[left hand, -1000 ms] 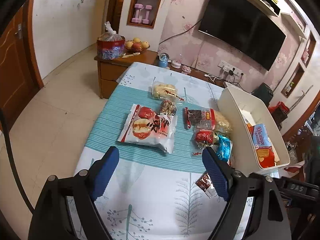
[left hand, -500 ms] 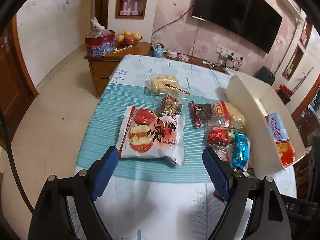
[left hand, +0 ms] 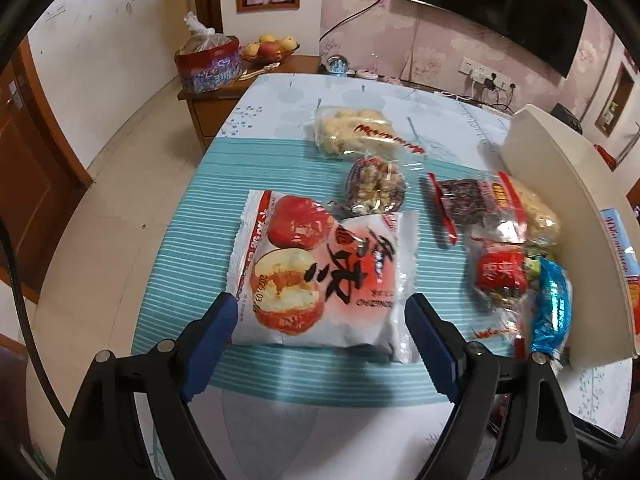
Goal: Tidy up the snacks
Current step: 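Grasp the white-and-red bread bag with the left gripper while the right grasps the brown chocolate bar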
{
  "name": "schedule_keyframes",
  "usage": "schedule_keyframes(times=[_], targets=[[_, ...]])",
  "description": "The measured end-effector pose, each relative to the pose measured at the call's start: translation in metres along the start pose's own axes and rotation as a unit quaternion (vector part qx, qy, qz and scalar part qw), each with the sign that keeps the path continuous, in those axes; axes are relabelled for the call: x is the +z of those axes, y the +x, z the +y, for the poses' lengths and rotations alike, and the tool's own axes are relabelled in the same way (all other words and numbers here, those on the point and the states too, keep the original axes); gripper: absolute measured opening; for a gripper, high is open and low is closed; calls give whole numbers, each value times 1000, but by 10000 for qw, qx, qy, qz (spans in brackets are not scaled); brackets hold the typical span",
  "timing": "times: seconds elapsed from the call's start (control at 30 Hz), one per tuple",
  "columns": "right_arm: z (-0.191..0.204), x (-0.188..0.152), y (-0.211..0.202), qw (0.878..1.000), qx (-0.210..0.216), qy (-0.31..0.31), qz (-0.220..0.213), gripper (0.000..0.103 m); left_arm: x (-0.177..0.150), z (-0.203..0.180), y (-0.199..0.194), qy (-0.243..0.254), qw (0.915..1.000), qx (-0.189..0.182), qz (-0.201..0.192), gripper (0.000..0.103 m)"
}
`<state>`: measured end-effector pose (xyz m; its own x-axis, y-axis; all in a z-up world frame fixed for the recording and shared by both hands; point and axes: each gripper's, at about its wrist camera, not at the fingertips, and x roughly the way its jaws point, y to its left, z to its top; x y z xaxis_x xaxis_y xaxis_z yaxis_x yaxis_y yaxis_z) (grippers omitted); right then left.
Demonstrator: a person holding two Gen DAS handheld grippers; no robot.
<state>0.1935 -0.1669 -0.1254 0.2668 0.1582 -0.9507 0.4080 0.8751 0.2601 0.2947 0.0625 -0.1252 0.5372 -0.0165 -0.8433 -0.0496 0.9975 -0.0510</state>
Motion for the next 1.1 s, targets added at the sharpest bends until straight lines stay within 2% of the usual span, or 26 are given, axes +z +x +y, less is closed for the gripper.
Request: schedule_keyframes(times=[0.2, 0.5, 0.67, 0.73, 0.83, 0.93, 1.1], targets=[[11, -2, 3, 9997, -125, -218, -79, 70, 2, 2, 15, 5, 9999, 118, 73, 87], [27, -16, 4, 9934, -729, -810, -348, 66, 10, 7, 27, -223, 9997, 40, -12, 90], [29, -22, 3, 9907, -805, -943, -554, 53, 10, 7, 30, -224, 9997, 31, -101, 90], [28, -24, 3, 9898, -785, -1012, -625, 51, 10, 8, 31, -248, 9996, 69, -122, 87], [31, -24, 5, 9878, -800, -1114, -740, 42, 7, 6, 28, -286, 9994, 142, -129, 82], [27, -25, 3, 9875, -743, -1138, -804, 34, 5, 8, 27, -389, 9992, 59, -89, 74], [25, -31, 1, 9847, -706, -1318, -893, 28, 4, 7, 25, -382, 9992, 60, -35, 67]])
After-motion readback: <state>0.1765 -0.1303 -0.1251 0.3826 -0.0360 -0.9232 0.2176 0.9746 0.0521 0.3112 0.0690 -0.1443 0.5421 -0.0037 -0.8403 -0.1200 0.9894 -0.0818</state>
